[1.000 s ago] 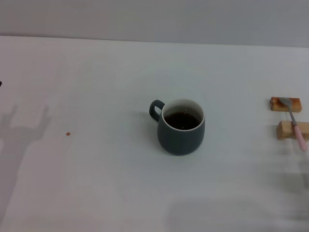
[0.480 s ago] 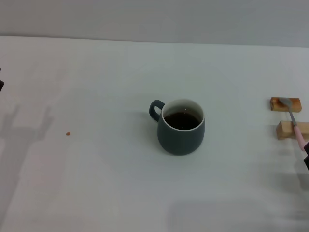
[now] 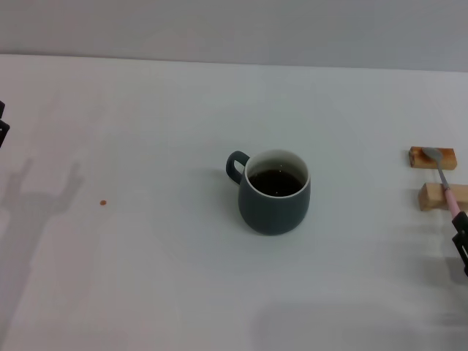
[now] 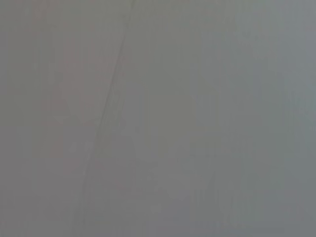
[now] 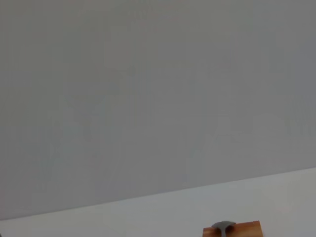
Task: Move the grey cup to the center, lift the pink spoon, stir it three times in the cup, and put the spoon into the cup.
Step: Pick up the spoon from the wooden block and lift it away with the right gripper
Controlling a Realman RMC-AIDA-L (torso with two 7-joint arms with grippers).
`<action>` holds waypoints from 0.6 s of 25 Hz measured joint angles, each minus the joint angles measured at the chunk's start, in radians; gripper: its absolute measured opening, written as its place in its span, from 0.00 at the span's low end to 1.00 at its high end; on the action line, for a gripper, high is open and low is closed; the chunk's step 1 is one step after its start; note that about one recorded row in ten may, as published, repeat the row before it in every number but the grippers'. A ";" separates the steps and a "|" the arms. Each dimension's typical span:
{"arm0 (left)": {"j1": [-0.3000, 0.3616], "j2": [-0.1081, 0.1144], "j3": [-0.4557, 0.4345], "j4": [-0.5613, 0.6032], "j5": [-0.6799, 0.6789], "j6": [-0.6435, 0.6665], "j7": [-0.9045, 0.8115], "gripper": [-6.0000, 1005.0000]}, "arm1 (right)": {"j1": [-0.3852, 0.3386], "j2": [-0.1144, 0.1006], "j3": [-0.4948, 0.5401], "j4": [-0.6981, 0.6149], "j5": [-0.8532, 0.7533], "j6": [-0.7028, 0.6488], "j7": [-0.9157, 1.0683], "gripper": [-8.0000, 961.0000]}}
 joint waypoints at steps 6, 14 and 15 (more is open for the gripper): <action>0.001 0.000 0.000 -0.006 0.000 0.000 0.000 0.84 | 0.013 0.000 0.000 0.003 0.000 0.008 0.001 0.53; 0.003 0.000 0.001 -0.013 0.000 0.000 0.000 0.84 | 0.026 0.001 0.000 0.005 0.000 0.037 0.002 0.53; 0.003 0.000 0.001 -0.013 0.000 0.000 0.000 0.84 | 0.027 0.001 0.001 0.005 0.000 0.038 0.002 0.53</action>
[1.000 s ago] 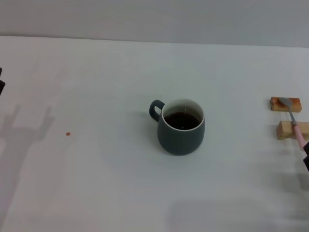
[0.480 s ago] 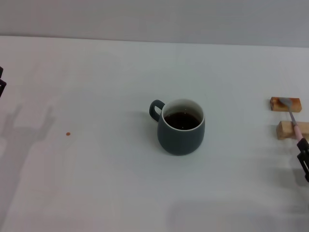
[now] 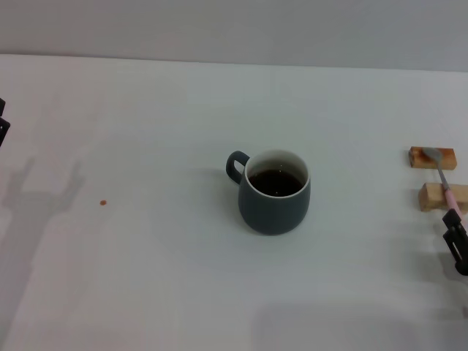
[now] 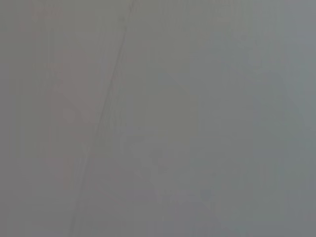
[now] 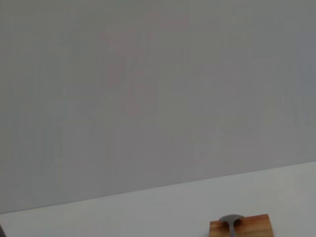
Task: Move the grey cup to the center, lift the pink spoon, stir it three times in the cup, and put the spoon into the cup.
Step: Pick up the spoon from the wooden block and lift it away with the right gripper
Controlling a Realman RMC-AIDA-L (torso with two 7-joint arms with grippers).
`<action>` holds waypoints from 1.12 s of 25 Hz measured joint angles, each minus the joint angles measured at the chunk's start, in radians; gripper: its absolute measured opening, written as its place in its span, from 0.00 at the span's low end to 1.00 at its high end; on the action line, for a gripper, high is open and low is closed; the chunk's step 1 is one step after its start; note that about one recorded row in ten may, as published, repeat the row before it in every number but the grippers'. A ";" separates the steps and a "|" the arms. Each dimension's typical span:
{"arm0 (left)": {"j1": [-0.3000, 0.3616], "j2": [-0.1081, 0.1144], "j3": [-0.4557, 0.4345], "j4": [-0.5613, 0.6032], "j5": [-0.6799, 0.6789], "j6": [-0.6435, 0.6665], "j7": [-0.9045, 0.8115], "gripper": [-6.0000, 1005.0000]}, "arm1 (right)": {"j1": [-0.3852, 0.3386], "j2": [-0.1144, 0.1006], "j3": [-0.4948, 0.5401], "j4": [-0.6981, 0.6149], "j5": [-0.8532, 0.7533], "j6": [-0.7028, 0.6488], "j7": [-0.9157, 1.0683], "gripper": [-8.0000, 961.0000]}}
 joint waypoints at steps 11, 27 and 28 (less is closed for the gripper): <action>0.005 -0.001 0.000 0.001 0.000 -0.001 -0.015 0.84 | 0.003 0.002 0.009 0.000 0.000 0.014 0.000 0.51; 0.002 -0.002 0.012 0.001 -0.002 0.001 -0.015 0.84 | 0.018 0.002 0.011 -0.003 0.000 0.040 0.000 0.50; 0.002 -0.002 0.013 0.001 -0.001 0.001 -0.015 0.84 | 0.019 0.002 0.011 -0.003 0.000 0.043 0.000 0.49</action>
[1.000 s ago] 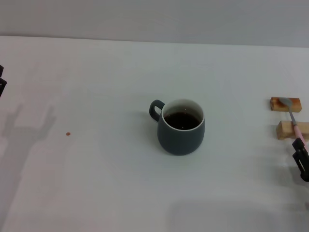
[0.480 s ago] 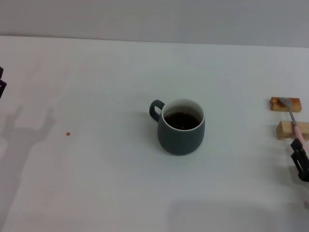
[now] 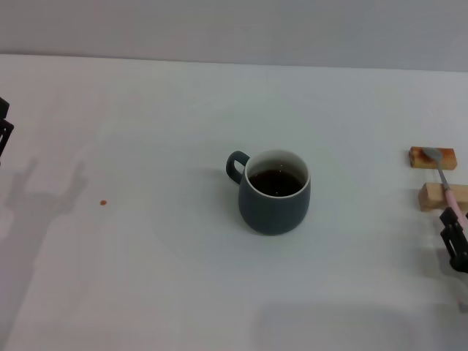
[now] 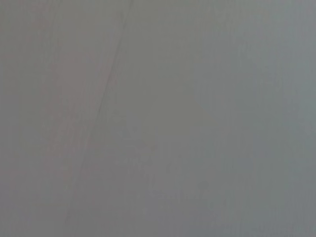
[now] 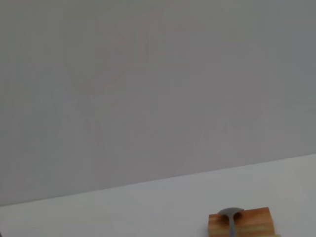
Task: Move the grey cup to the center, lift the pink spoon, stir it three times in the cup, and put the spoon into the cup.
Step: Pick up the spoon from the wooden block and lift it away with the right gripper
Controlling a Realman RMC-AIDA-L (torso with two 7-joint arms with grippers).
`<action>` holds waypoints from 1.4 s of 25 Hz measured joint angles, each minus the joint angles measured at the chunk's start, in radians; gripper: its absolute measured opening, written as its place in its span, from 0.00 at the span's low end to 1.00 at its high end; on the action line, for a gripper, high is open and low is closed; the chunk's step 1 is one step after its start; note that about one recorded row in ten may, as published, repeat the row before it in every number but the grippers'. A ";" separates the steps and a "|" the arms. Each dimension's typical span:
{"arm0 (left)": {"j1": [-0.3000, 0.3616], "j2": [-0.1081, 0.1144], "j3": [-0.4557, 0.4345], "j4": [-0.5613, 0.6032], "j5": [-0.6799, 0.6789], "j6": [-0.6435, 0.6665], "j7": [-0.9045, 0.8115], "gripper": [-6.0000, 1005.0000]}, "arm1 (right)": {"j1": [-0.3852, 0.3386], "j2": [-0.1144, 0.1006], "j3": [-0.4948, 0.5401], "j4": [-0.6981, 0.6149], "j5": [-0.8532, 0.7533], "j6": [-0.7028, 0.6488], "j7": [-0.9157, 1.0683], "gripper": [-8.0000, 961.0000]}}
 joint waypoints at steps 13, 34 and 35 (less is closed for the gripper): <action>-0.002 -0.002 0.003 0.000 0.001 -0.003 -0.012 0.84 | 0.018 0.000 0.000 -0.001 0.002 0.030 0.000 0.43; -0.004 -0.002 0.012 -0.014 -0.005 -0.004 -0.012 0.84 | 0.028 0.002 0.014 -0.003 0.003 0.043 0.000 0.42; -0.004 -0.002 0.012 -0.014 -0.005 -0.004 -0.012 0.84 | 0.028 0.002 0.014 -0.003 0.003 0.047 0.000 0.40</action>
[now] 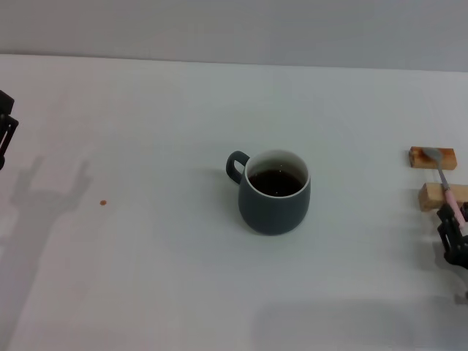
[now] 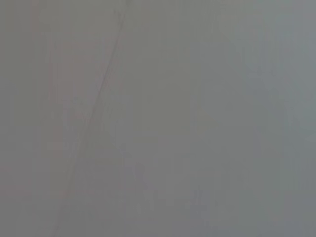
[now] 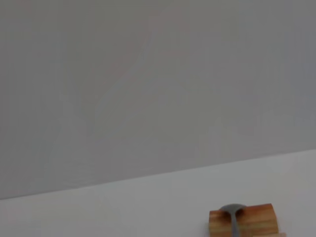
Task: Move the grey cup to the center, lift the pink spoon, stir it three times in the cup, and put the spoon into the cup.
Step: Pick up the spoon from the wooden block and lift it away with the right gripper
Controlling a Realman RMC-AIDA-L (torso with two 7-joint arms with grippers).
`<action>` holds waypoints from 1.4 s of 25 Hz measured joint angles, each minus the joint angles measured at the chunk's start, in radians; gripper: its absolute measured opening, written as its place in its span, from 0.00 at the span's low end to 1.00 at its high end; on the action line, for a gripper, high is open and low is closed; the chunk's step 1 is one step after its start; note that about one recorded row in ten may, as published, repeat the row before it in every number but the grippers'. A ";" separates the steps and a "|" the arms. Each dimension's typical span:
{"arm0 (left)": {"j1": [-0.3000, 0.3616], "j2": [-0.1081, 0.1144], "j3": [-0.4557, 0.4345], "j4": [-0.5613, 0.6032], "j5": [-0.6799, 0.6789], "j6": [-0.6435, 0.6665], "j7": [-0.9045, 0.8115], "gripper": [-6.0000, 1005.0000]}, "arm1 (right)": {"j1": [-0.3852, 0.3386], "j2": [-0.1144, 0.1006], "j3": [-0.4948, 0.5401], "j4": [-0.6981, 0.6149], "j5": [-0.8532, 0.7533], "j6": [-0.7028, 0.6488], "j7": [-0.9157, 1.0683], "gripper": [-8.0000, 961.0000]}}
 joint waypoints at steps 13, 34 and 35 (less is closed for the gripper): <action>0.008 0.000 0.000 0.000 0.000 -0.001 0.000 0.84 | 0.003 0.000 0.000 0.000 -0.001 0.011 0.000 0.32; 0.009 0.000 0.000 0.001 0.000 -0.005 0.000 0.84 | 0.005 0.000 0.000 0.002 -0.001 0.011 0.000 0.22; 0.009 0.000 0.000 0.001 0.000 -0.005 0.000 0.84 | 0.005 0.000 0.000 0.002 -0.001 0.011 0.000 0.22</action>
